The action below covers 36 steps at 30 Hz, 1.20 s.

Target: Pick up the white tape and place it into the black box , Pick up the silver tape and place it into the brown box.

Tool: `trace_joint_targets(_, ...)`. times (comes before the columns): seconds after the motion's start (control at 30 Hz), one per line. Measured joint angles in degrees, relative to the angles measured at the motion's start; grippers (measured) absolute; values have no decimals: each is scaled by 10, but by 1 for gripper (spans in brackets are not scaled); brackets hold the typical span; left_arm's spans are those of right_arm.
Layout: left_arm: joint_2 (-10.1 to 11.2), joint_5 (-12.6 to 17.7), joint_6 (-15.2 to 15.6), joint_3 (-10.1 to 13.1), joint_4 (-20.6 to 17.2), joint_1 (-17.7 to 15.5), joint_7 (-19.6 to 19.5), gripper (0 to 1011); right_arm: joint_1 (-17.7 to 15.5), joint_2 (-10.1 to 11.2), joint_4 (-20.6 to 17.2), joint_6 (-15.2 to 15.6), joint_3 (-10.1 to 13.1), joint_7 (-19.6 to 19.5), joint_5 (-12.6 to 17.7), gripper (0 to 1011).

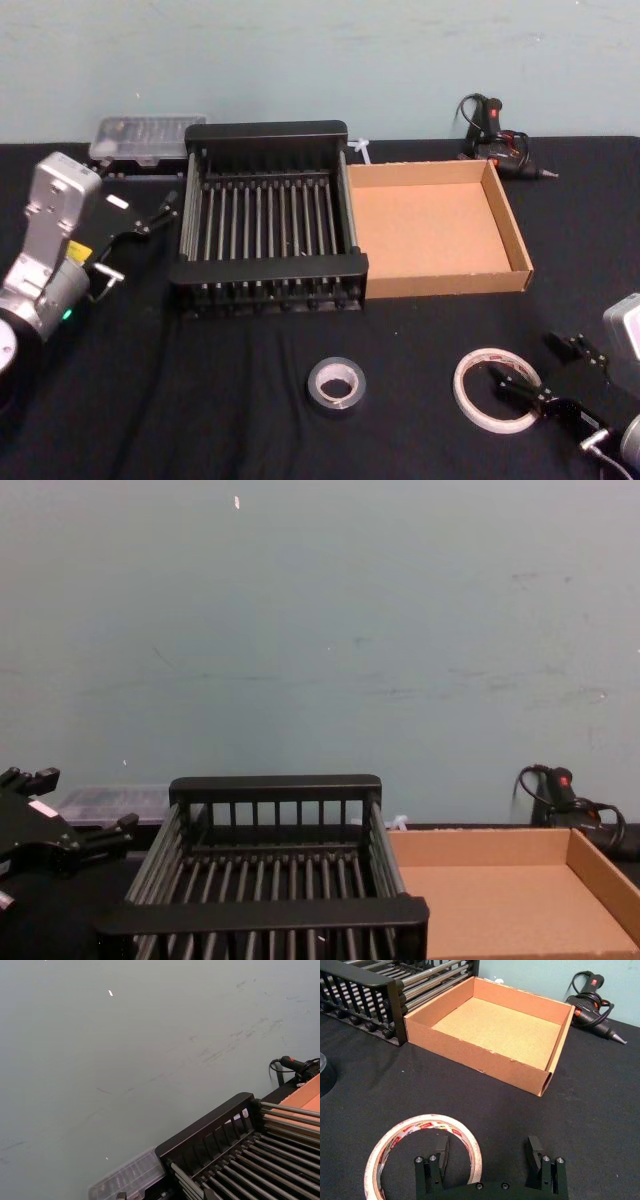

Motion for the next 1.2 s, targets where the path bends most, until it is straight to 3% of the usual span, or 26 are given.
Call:
trace_joint_targets(0.4,0,0,0,0,0,0,0,1001,-1,1,-1,0,0,-2,0,960)
trace_joint_targets(0.63,0,0,0,0,0,0,0,1001,-1,1,-1,0,-1,-3,0,794)
trace_joint_targets(0.9,0,0,0,0,0,0,0,1001,-1,2,-1,-1,-1,-3,1,503)
trace_joint_targets(1.2,0,0,0,0,0,0,0,1001,-1,2,-1,-1,-1,-3,1,243)
